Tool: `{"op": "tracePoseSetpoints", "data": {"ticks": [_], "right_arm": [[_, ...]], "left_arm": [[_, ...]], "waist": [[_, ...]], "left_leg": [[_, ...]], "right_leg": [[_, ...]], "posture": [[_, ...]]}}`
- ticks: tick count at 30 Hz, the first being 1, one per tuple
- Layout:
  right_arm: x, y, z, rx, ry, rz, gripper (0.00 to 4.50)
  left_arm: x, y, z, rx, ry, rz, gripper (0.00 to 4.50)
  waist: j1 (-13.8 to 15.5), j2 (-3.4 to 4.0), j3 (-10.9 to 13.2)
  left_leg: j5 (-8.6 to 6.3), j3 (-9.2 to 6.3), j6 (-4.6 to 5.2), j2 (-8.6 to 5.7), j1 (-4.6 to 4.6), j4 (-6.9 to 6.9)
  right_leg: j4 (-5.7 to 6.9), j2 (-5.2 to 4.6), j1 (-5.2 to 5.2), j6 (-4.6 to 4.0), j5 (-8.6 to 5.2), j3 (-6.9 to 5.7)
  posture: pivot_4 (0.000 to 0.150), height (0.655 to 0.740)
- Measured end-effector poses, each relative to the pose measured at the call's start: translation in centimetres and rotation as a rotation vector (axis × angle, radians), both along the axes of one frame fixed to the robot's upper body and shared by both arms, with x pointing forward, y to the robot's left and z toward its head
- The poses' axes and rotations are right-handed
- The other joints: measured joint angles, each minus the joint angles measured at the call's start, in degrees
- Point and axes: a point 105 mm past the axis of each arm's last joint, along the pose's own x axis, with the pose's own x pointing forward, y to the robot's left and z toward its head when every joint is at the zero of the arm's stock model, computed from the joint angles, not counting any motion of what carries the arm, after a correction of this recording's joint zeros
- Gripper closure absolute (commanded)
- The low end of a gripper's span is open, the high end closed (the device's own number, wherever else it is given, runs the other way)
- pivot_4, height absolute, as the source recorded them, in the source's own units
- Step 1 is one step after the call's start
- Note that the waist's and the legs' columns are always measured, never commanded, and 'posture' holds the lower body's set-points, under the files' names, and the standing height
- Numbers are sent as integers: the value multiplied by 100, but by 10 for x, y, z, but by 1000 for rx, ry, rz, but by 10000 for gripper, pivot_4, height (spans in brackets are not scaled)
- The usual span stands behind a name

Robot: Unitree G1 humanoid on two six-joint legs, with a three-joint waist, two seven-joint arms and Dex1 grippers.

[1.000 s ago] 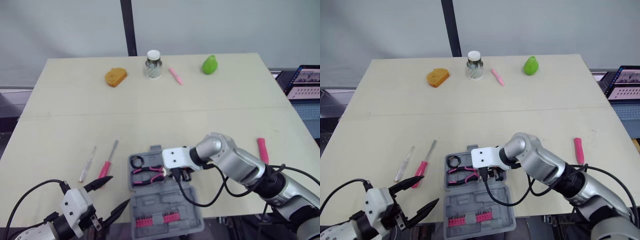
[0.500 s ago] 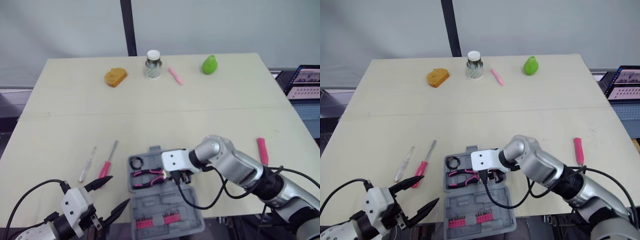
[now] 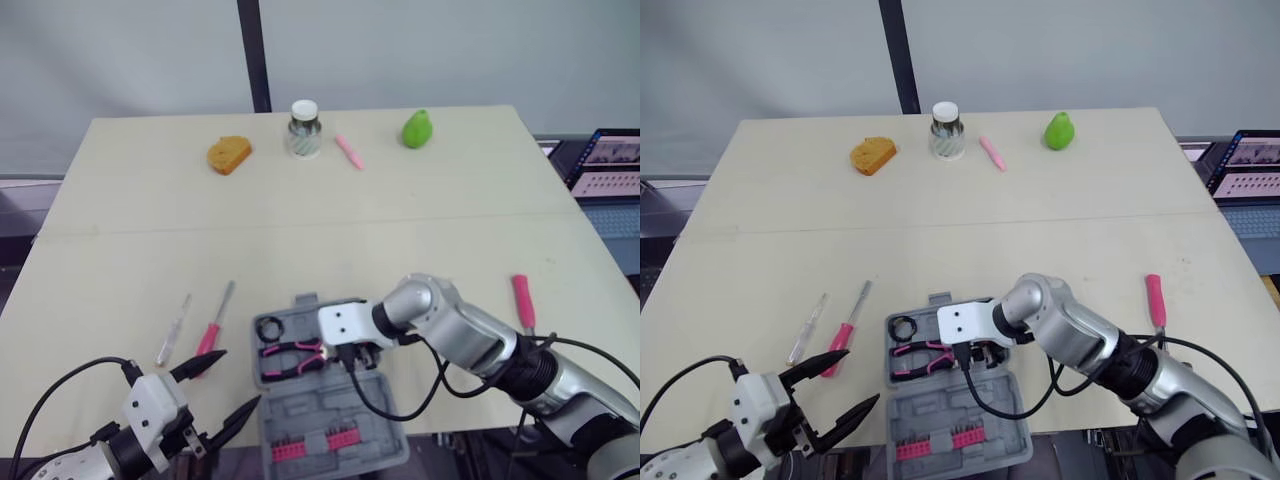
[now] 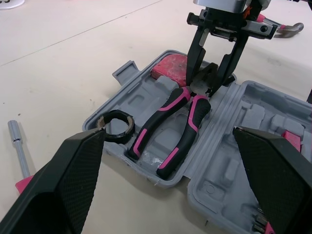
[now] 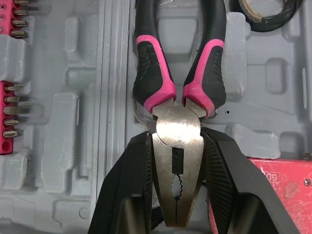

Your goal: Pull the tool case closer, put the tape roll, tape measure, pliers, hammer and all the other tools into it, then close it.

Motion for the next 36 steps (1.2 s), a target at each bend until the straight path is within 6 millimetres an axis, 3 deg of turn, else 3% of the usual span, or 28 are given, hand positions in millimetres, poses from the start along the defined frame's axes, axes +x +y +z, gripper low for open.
{"op": "tracePoseSetpoints", "data": {"ticks": [4, 9, 12, 15, 22, 27, 36], "right_arm": [[3, -1, 10, 45, 17, -21, 1775], [16, -1, 45, 208, -20, -57, 715], [7, 5, 53, 370, 16, -6, 715], [-3, 3, 44, 450, 93, -3, 9102], [-6, 10, 23, 548, 163, 3, 44730], [-17, 32, 15, 546, 204, 65, 44730], [-17, 34, -13, 449, 238, 40, 44730]], "left_arm": [[1, 0, 1, 2, -5, -3, 0], [2, 0, 1, 5, -9, -7, 0], [3, -1, 3, 6, -19, -11, 0], [4, -1, 4, 7, -23, -13, 0], [4, -1, 4, 11, -24, -26, 0], [-6, -1, -1, 34, 2, -59, 0], [-11, 3, -9, 44, 26, -56, 0]], "waist": [[6, 0, 0], [7, -2, -1], [15, -4, -2], [11, -6, -3], [-3, -7, -4], [-9, -7, -4], [1, -8, -5]], "left_leg": [[-1, 0, 1, -1, -1, 4], [-6, 0, -1, 2, 0, 6], [-9, 0, -1, 3, 0, 2], [-14, 4, 8, 0, 0, 9], [-21, 8, 2, 11, 2, 32], [-27, 9, 2, 14, 0, 38], [-52, 10, 0, 20, 0, 58]], "right_leg": [[0, -1, 1, 0, 0, 1], [0, 0, 1, 0, 0, 0], [0, 4, 3, 0, 0, -1], [0, 3, 6, 2, 1, 2], [12, 9, 5, -1, -1, 4], [12, 10, 3, -3, -2, 4], [14, 6, 0, -8, -4, 3]], "posture": [[1500, 7400], [1500, 7400], [1500, 7400], [1500, 7400], [1500, 7400], [1500, 7400], [1500, 7400]]}}
